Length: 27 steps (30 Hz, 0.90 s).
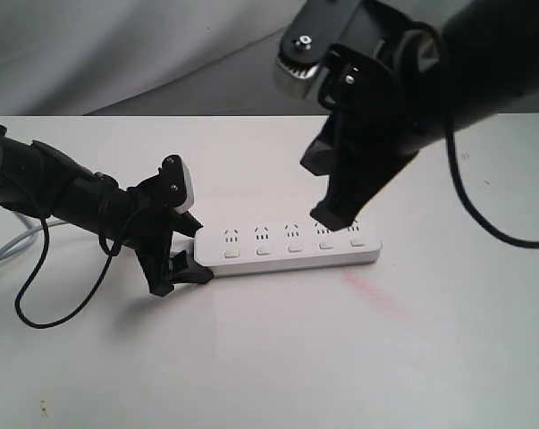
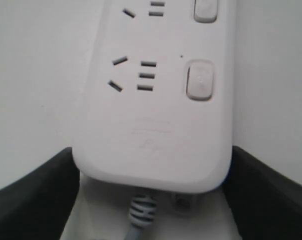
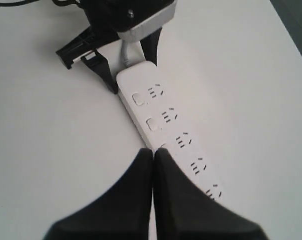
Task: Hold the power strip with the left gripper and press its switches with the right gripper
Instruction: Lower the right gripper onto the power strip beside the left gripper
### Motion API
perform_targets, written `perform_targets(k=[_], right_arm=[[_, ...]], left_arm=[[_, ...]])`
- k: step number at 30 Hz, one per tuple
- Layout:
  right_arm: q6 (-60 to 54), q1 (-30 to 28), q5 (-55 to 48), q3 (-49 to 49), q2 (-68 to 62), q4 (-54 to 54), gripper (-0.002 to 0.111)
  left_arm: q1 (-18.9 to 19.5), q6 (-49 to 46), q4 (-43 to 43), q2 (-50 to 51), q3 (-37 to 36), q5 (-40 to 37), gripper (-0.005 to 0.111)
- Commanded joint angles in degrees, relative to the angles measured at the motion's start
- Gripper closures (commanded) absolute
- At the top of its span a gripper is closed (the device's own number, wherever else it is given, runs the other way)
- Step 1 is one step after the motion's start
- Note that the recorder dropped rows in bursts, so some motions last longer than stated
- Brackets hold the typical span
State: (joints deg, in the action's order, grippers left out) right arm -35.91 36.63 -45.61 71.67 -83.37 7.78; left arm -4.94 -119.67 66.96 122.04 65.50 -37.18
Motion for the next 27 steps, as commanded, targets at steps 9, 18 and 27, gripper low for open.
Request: perform_targets(k=[9,18,27], right_arm=[[-13.11,0.28,-0.3,9.46,-16.64,7.26,0.108],[-16.61,1.79,4.85,9.46,-22.77,9.91,0.108],[-16.77,2.25,7.34,9.46,-25.07,11.9,0.099]], left_arm=[[-0.38,-0.34,0.11,0.17,0.11,-0.09,0.047],[-0.38,-0.34,0.11,0.17,0.11,-0.09,0.047],[-0.38,-0.34,0.11,0.17,0.11,-0.09,0.047]])
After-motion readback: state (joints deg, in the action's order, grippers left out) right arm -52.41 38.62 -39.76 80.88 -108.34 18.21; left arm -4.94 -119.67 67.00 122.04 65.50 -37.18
